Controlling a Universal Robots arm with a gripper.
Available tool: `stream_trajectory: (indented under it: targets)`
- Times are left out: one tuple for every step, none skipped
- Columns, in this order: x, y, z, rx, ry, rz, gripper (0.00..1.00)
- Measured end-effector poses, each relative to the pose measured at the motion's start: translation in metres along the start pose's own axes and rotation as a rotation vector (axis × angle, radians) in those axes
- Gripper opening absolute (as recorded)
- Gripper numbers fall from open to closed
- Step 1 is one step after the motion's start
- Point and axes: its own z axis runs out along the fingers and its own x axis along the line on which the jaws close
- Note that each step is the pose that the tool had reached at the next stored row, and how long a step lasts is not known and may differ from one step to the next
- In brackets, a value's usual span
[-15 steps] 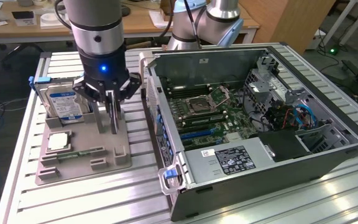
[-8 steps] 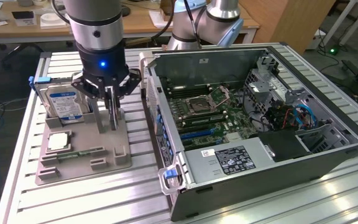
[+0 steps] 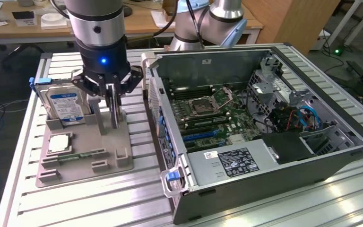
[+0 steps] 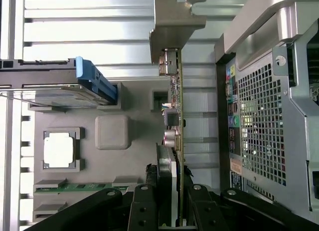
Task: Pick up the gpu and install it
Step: 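Pick up the gpu and move the gpu toward the slot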
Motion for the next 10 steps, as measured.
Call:
stream_trajectory:
  targets:
    - [0.0,0.0,-0.0009,-0.0031,0.0001,0.0,0.28]
    - [0.0,-0.0001,-0.0018,-0.0064,0.0003,0.0,0.28]
    - [0.0,-0.0002,-0.0026,-0.0093,0.0006,0.0,0.28]
    - [0.0,-0.0002,-0.0034,-0.012,0.0005,0.0,0.28]
    - [0.0,-0.0002,-0.0043,-0.0149,0.0007,0.0,0.28]
    - [0.0,-0.0003,-0.0051,-0.0176,0.0007,0.0,0.28]
    - [-0.0001,-0.0004,-0.006,-0.0203,0.0009,0.0,0.28]
    - [-0.0001,-0.0005,-0.0068,-0.0231,0.0011,0.0,0.28]
    - [0.0,-0.0005,-0.0073,-0.0247,0.0011,0.0,0.28]
    - [-0.0001,-0.0007,-0.0079,-0.0266,0.0011,0.0,0.28]
